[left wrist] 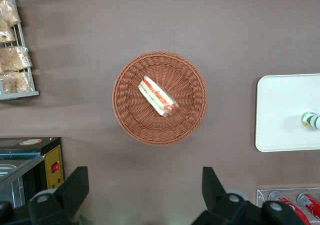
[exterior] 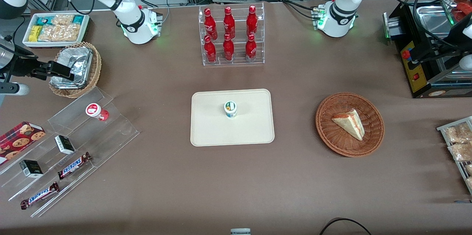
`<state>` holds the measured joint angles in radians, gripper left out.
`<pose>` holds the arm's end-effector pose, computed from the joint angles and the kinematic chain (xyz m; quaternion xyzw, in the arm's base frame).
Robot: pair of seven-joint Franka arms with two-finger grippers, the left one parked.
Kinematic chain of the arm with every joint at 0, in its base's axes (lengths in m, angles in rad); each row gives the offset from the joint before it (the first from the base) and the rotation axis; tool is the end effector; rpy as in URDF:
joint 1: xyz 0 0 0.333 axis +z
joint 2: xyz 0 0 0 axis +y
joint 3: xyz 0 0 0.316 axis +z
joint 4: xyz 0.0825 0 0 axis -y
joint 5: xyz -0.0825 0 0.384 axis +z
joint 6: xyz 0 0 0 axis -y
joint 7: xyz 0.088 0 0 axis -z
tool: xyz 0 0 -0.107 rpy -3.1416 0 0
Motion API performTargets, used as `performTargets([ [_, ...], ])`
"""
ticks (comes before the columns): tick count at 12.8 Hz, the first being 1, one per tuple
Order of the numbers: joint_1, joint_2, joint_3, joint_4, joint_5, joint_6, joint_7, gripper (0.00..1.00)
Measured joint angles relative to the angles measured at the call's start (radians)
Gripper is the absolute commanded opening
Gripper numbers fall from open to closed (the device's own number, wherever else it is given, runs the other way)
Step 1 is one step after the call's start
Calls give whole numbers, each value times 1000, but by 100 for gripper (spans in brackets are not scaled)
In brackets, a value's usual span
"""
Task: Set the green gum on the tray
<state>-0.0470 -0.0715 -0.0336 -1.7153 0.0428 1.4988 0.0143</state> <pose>0.5190 -0.0376 0.5899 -0.9960 0.0472 0.0717 0.0250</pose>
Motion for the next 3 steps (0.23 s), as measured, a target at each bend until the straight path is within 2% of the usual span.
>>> performTargets([
  [3,0,3,1,2,-2,0,0,100],
])
